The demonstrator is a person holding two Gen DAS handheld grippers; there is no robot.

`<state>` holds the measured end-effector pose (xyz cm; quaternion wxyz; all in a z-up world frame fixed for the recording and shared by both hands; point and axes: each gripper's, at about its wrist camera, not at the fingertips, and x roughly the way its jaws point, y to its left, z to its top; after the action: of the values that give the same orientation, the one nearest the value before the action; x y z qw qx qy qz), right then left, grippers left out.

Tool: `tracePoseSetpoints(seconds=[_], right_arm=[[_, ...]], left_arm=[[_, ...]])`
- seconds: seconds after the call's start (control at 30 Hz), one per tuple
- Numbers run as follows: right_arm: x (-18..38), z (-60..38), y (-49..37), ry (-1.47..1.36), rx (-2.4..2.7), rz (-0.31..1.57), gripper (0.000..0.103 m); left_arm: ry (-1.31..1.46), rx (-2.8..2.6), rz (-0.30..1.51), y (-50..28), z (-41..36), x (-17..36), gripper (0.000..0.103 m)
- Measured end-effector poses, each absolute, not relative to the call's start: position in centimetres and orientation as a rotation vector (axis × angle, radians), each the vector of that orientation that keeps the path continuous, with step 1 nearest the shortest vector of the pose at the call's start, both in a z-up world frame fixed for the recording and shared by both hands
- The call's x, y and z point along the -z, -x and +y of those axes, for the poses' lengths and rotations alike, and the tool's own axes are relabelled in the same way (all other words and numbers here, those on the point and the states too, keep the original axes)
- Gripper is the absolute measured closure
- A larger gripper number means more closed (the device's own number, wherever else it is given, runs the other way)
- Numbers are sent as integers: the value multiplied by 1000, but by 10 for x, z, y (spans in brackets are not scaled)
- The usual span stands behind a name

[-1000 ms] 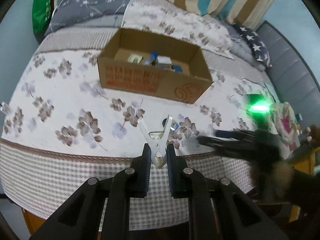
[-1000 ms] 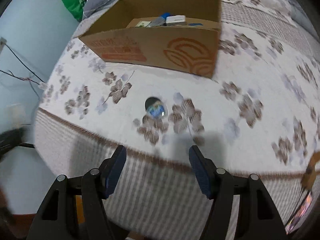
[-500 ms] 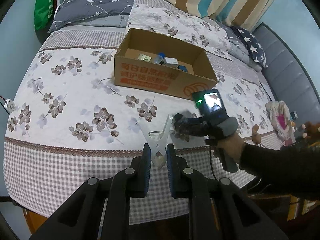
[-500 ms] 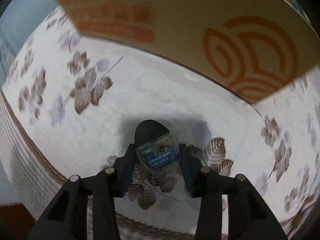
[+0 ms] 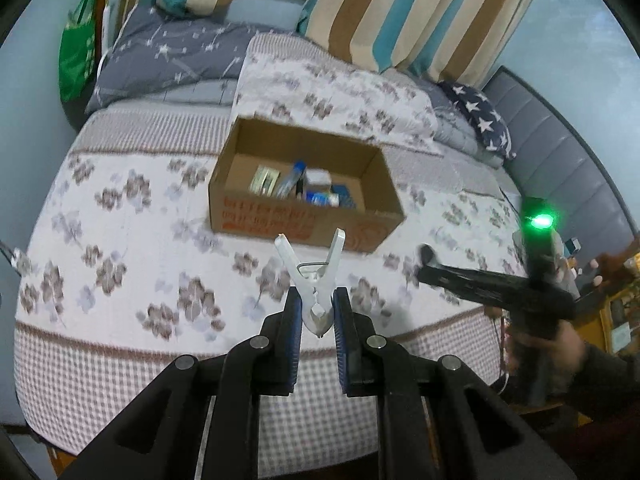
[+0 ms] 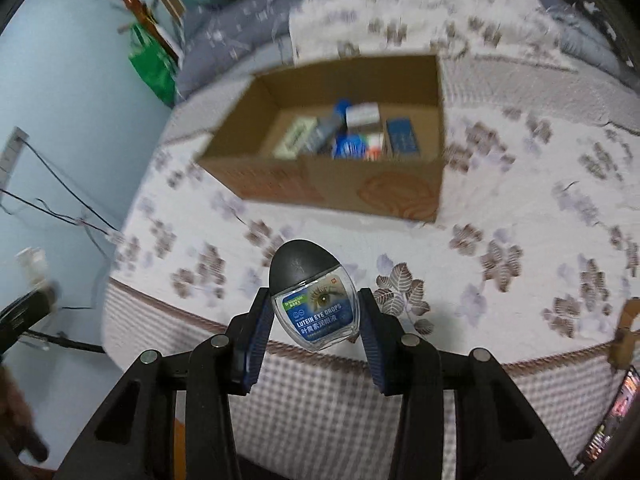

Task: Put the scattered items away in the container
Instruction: 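Hold the white clip with the left tool while the right tool grasps the eye-drops bottle, then lower the white clip into the box with the left tool and release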

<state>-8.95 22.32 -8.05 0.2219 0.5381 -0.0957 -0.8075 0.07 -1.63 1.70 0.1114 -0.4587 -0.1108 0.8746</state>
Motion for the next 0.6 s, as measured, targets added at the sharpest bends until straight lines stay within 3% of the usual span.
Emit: tracePoseSetpoints(seconds=[0.27, 0.6], right_arm=[[1, 279, 76, -1315, 2390, -270, 0], [-14, 316, 72, -1273, 2491, -414, 0]], left_arm=[[1192, -2627, -230, 36, -2, -61, 89], [1189, -2597, -21, 165, 14, -56, 89]])
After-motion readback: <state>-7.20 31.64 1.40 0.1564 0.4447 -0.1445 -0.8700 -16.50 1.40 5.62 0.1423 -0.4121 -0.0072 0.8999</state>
